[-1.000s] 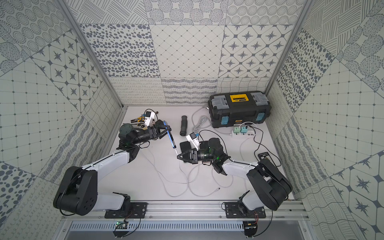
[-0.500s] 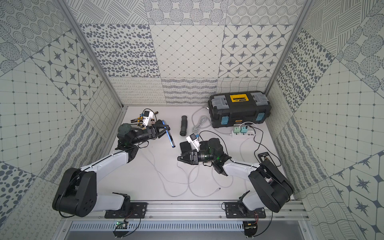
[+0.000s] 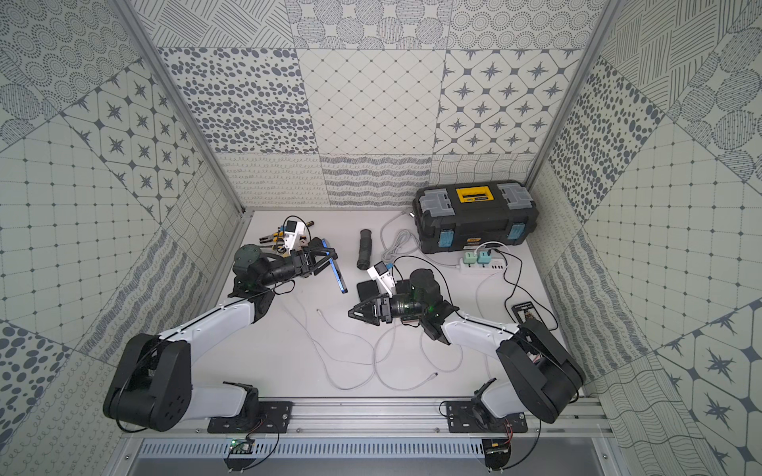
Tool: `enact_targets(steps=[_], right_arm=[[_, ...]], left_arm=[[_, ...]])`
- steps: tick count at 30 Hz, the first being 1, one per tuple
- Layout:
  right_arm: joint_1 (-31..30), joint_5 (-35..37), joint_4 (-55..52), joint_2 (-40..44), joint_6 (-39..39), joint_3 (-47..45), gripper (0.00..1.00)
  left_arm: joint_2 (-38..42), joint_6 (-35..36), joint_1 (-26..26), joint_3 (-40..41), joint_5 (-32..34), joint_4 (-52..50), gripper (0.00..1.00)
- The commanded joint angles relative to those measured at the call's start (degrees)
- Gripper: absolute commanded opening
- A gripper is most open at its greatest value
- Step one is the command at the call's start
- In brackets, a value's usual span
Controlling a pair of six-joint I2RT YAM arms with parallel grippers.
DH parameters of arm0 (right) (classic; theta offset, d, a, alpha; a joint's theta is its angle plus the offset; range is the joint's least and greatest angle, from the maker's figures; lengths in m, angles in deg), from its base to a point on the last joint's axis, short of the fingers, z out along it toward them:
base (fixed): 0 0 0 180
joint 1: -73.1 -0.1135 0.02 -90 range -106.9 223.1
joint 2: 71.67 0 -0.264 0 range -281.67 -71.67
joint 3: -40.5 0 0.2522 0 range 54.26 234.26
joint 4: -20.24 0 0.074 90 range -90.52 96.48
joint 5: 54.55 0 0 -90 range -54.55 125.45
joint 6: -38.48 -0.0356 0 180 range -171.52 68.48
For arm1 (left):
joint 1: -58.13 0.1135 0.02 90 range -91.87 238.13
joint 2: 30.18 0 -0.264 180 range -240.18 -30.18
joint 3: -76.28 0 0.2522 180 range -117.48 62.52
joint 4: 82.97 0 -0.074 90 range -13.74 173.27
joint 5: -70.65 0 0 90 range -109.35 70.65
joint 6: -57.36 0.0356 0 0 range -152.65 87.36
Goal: Unplug the charging cable from the phone
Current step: Remove the charging cable from the phone, then place the phone at the center of the board.
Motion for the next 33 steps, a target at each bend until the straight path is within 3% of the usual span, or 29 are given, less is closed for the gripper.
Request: enact_targets(steps=[1,6,31,33], right_arm=[[0.46,-0.95,-0.46,-0.23,1.18,2.97,0.89],[0.88,-2.38,-0.68,-1.78,0.68,5.57,0.97],[0.97,-2.67,-4.24,-9.00,0.33,16.23,0.97],[0.97,-2.93,-3.68,-9.51,-0.43,16.60,0.92]], left_arm=[[0.78,0.74,0.17,-1.13,-0.76,4.84,0.13],[0.76,-0.01,0.17,-0.95,-1.50,6.16,0.13],[0.60,-0.89,0.02,-0.70,-2.38,7.74,0.13],[0.56,-1.00,0.05,-0.67,-2.38,7.82,0.13]])
